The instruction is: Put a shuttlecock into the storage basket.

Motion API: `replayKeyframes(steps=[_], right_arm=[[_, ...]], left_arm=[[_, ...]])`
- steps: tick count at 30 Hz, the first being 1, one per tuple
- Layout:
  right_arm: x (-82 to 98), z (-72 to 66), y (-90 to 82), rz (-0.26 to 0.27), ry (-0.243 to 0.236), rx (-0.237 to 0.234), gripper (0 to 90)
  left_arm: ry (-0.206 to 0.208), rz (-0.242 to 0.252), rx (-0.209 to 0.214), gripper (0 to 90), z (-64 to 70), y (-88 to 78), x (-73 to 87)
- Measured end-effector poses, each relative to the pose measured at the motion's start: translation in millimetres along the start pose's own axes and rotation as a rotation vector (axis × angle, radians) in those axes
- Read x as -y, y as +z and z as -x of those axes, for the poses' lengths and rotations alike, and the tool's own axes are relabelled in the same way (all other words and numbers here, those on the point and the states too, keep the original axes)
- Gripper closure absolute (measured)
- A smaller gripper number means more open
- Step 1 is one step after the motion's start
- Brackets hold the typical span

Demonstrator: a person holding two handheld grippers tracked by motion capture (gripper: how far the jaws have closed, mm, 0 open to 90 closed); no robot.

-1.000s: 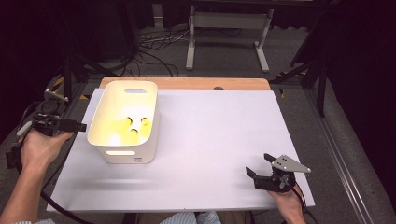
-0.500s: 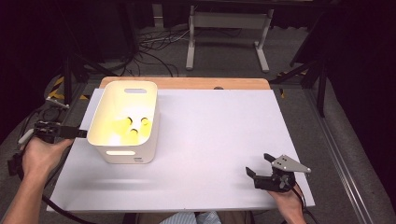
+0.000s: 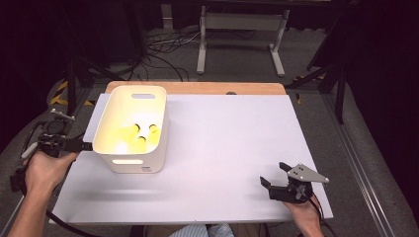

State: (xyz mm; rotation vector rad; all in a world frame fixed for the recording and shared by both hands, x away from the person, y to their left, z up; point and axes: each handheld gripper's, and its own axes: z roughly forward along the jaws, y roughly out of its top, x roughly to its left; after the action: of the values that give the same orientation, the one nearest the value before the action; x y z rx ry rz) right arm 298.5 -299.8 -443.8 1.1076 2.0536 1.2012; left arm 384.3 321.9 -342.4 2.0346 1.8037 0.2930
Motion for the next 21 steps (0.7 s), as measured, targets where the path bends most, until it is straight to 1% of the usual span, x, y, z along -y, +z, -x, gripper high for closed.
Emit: replayKeyframes(steps=[5, 11, 21], right_arm=[[0.0, 0.1, 0.1, 0.000, -0.001, -0.001, 12.6], [-0.1, 0.6, -0.4, 0.001, 0.002, 0.002, 12.6], [0.0, 0.4, -0.6, 0.002, 0.003, 0.000, 12.6]], left_arm=[[-0.002, -0.001, -0.002, 44.2, 1.3, 1.7, 3.5], [0.013, -0.010, 0.001, 44.3, 4.1, 6.0, 7.7], [0.013, -0.018, 0.001, 44.2, 5.6, 12.1, 16.1]])
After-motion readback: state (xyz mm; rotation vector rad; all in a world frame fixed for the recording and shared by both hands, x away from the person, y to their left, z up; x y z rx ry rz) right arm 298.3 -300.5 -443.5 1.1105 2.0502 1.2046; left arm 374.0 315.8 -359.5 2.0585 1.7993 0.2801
